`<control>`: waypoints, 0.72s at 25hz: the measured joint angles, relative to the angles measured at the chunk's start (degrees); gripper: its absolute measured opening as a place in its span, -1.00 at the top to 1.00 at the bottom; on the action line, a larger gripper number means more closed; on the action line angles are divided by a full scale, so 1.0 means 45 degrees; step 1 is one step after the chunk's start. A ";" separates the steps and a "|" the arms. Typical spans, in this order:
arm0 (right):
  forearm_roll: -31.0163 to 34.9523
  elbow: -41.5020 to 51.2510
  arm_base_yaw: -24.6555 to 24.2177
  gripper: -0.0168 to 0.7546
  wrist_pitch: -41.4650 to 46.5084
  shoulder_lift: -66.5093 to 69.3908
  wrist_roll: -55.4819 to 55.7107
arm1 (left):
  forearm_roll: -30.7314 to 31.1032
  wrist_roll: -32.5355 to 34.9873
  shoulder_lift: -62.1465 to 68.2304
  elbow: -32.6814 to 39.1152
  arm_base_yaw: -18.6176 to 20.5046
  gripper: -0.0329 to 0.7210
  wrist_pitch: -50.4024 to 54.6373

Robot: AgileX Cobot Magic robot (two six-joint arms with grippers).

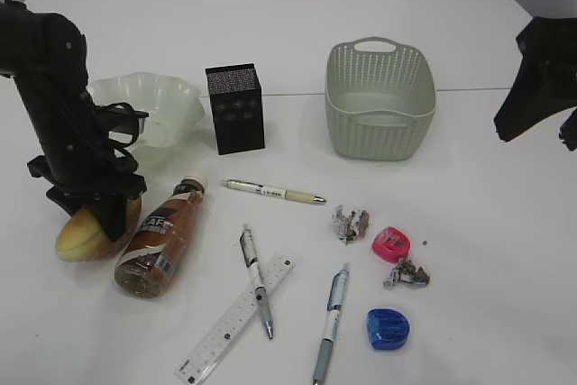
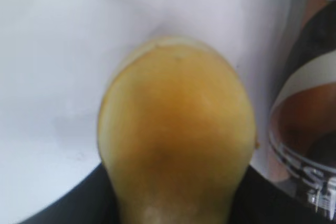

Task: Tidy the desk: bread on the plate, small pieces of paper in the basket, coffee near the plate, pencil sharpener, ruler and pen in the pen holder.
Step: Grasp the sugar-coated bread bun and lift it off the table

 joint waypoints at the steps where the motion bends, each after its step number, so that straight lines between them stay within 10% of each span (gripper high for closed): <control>1: 0.0000 0.0000 0.0000 -0.37 0.0000 0.0000 0.0000 | 0.0000 0.0000 0.0000 0.0000 0.0000 0.18 0.0000; 18: -0.0344 0.0000 0.0000 -0.37 0.0000 0.0000 0.0000 | -0.0166 -0.0337 -0.0720 -0.0029 0.0000 0.36 0.1539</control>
